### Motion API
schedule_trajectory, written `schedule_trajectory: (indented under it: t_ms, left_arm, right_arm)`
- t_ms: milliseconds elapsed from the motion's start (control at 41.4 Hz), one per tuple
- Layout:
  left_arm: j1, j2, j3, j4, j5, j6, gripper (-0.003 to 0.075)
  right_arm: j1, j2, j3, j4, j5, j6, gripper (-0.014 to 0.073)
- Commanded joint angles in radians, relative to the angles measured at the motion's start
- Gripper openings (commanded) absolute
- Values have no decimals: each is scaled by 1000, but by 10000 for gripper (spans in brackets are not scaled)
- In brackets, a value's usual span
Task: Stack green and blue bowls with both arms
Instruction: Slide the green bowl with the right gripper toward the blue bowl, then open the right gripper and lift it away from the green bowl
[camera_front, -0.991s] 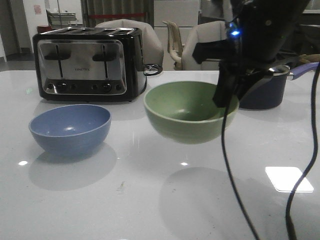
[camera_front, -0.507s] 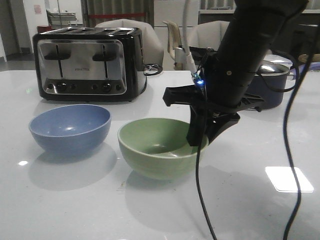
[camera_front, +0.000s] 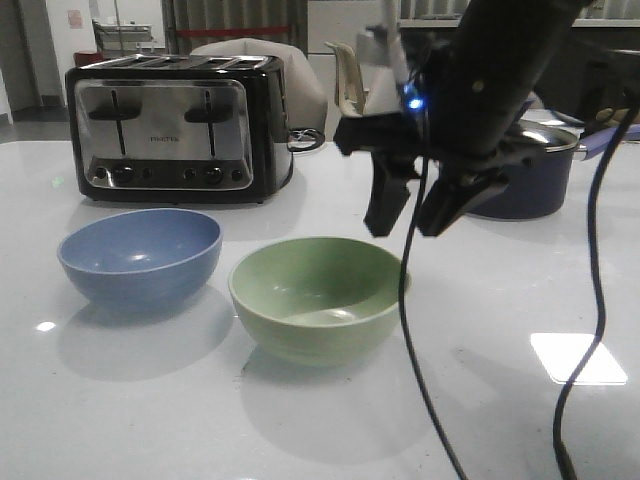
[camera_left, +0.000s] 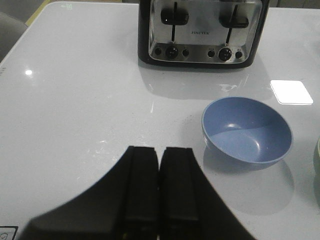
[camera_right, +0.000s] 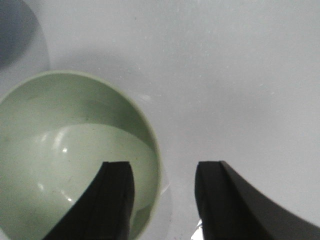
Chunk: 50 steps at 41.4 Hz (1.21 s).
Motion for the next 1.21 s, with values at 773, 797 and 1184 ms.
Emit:
schedule_trajectory:
  t_ms: [773, 797, 1184]
  left_arm:
    - [-10, 9, -28, -6, -81, 0, 101]
    - [-12, 9, -28, -6, -81, 0, 101]
    - [-208, 111, -77, -2, -60, 85, 375]
  right_arm:
    - [0, -975, 547, -125, 4, -96, 419]
    - [0, -987, 549, -125, 11, -96, 419]
    - [0, -1017, 549, -125, 46, -96, 419]
